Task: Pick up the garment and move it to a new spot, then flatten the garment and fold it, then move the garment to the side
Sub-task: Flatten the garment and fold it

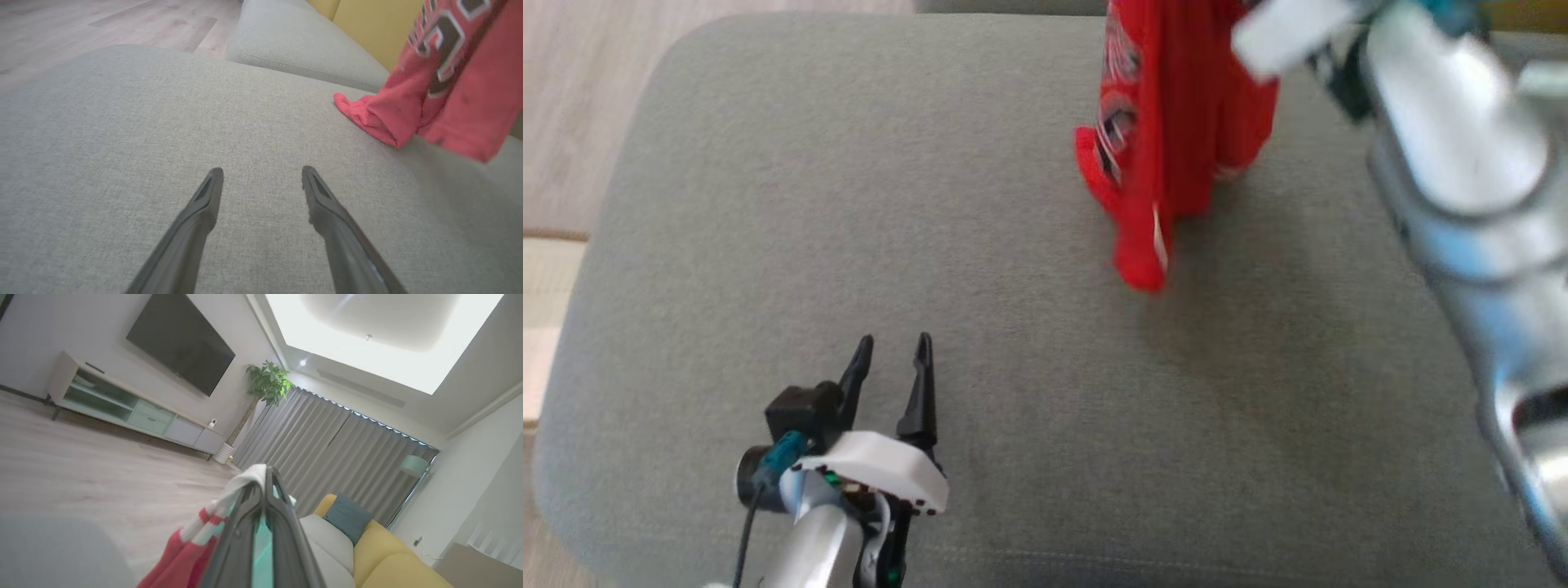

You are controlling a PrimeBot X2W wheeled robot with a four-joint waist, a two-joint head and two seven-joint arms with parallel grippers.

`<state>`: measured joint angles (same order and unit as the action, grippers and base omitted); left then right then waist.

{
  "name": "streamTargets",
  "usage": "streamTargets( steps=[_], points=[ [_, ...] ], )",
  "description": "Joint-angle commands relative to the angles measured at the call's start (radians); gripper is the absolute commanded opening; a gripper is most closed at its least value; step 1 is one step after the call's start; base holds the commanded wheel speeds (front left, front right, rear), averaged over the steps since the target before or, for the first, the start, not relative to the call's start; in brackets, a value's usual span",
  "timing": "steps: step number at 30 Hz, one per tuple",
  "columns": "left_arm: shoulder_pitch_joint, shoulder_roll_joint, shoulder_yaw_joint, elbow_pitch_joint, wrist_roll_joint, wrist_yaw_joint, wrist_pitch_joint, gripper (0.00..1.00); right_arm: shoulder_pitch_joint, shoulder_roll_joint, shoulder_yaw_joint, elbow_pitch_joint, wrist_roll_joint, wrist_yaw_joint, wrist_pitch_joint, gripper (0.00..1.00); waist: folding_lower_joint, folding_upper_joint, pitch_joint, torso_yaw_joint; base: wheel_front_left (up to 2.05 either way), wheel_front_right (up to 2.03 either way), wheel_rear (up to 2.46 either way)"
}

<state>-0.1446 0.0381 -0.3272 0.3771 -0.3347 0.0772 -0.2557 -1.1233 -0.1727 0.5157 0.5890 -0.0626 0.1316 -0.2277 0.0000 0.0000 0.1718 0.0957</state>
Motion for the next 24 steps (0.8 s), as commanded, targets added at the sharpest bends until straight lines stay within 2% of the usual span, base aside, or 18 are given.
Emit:
streamTargets(
  steps=[1,6,10,15,21,22,23,24],
  points=[
    [-0.047,0.012,0.019,-0.025,-0.004,-0.005,-0.006,1.0,-0.073,0.024,-0.024,-0.012,-0.001,-0.001,-0.003,0.0,0.0,0.0,0.008,0.026,0.0,0.0,0.0],
    [-0.05,0.012,0.003,-0.029,-0.012,0.005,-0.006,1.0,-0.192,0.05,-0.111,0.094,-0.056,-0.001,-0.025,0.0,0.0,0.0,0.007,0.051,0.0,0.0,0.0],
    [-0.044,0.012,0.018,-0.029,-0.009,0.012,-0.006,1.0,-0.156,0.039,-0.146,0.145,-0.087,-0.001,-0.032,0.0,0.0,0.0,0.011,0.025,0.0,0.0,0.0],
    [-0.054,0.012,0.034,-0.028,0.003,0.01,-0.006,1.0,0.024,-0.026,-0.178,0.144,-0.077,-0.001,-0.034,0.0,0.0,0.0,0.029,-0.023,0.0,0.0,0.0],
    [-0.065,0.012,0.04,-0.022,0.016,0.002,-0.006,1.0,0.365,-0.091,-0.264,0.144,-0.039,-0.001,-0.034,0.0,0.0,0.0,0.032,-0.067,0.0,0.0,0.0],
    [-0.063,0.012,0.042,-0.021,0.019,0.002,-0.006,1.0,0.416,-0.09,-0.282,0.146,-0.037,-0.001,-0.034,0.08,0.0,0.0,0.029,-0.074,0.0,0.0,0.0],
    [-0.061,0.012,0.044,-0.02,0.023,0.0,-0.006,1.0,0.463,-0.084,-0.3,0.15,-0.034,-0.001,-0.034,0.31,0.0,0.0,0.026,-0.083,0.0,0.0,0.0],
    [-0.058,0.012,0.046,-0.018,0.029,-0.003,-0.006,1.0,0.503,-0.075,-0.32,0.154,-0.032,-0.001,-0.034,0.88,0.0,0.0,0.026,-0.09,0.0,0.0,0.0]
  ],
)
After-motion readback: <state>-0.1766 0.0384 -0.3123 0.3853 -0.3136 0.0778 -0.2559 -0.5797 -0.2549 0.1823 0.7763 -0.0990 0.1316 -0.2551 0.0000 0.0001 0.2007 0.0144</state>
